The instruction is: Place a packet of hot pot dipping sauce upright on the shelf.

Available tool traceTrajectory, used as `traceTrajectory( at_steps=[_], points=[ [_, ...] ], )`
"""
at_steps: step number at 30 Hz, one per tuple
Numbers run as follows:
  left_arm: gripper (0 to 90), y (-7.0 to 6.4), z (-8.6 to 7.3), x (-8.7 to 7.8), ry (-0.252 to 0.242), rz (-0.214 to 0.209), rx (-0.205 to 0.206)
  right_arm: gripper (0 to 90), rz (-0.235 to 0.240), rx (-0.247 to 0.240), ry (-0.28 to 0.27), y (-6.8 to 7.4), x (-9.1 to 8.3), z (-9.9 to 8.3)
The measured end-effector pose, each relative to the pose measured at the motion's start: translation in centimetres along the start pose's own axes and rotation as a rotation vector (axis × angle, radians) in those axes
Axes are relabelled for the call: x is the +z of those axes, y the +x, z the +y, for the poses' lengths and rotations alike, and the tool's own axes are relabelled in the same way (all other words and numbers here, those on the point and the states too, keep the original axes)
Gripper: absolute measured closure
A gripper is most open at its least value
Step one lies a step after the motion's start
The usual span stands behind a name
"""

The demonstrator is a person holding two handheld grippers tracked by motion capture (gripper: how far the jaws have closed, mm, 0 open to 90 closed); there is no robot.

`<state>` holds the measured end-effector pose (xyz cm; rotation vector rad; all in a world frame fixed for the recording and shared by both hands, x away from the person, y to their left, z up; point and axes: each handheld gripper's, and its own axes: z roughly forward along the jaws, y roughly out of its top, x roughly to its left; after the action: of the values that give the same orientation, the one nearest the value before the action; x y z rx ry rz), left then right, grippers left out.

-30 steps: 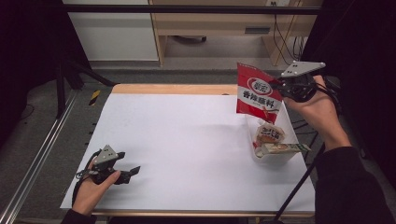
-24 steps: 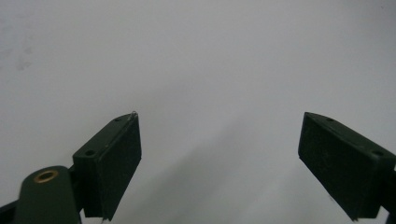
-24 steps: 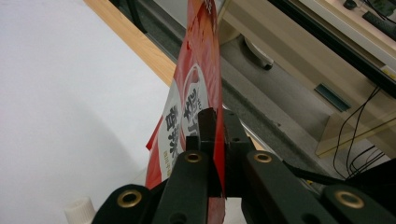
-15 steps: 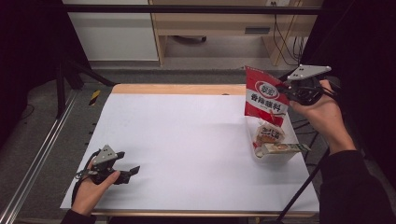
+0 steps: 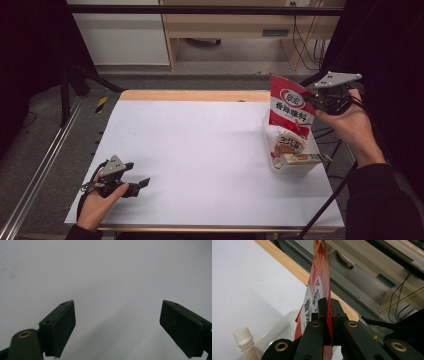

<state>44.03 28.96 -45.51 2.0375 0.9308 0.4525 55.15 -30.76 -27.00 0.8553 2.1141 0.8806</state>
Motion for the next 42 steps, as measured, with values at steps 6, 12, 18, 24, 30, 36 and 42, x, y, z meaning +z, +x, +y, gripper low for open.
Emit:
traceTrajectory(
  at_steps=[6, 12, 18, 24, 30, 36, 42],
  points=[
    [13.1, 0.0, 0.0, 0.0, 0.000, 0.002, 0.001, 90.0, 0.010, 0.014, 0.001, 0.3, 1.2, -0.5],
    [13.1, 0.1, 0.0, 0.0, 0.001, 0.001, 0.000, 90.0, 0.022, 0.034, 0.003, 0.8, 2.4, -1.3],
    [13.1, 0.0, 0.0, 0.0, 0.000, 0.000, 0.001, 90.0, 0.033, 0.062, 0.011, 0.8, 3.0, -2.7],
    [13.1, 0.0, 0.0, 0.0, 0.002, 0.000, -0.002, 89.9, 0.038, 0.091, 0.002, 0.7, 2.6, -3.6],
    [13.1, 0.0, 0.0, 0.0, 0.003, 0.000, -0.002, 89.8, 0.032, 0.112, 0.016, 0.4, 2.3, -4.6],
    [13.1, -0.1, 0.0, 0.0, 0.001, 0.000, -0.001, 89.6, 0.025, 0.129, 0.049, 0.3, 1.7, -5.6],
    [13.2, 0.0, 0.0, 0.0, -0.001, 0.001, 0.001, 87.9, 0.023, 0.144, 0.080, 0.3, 1.2, -6.3]
  ],
)
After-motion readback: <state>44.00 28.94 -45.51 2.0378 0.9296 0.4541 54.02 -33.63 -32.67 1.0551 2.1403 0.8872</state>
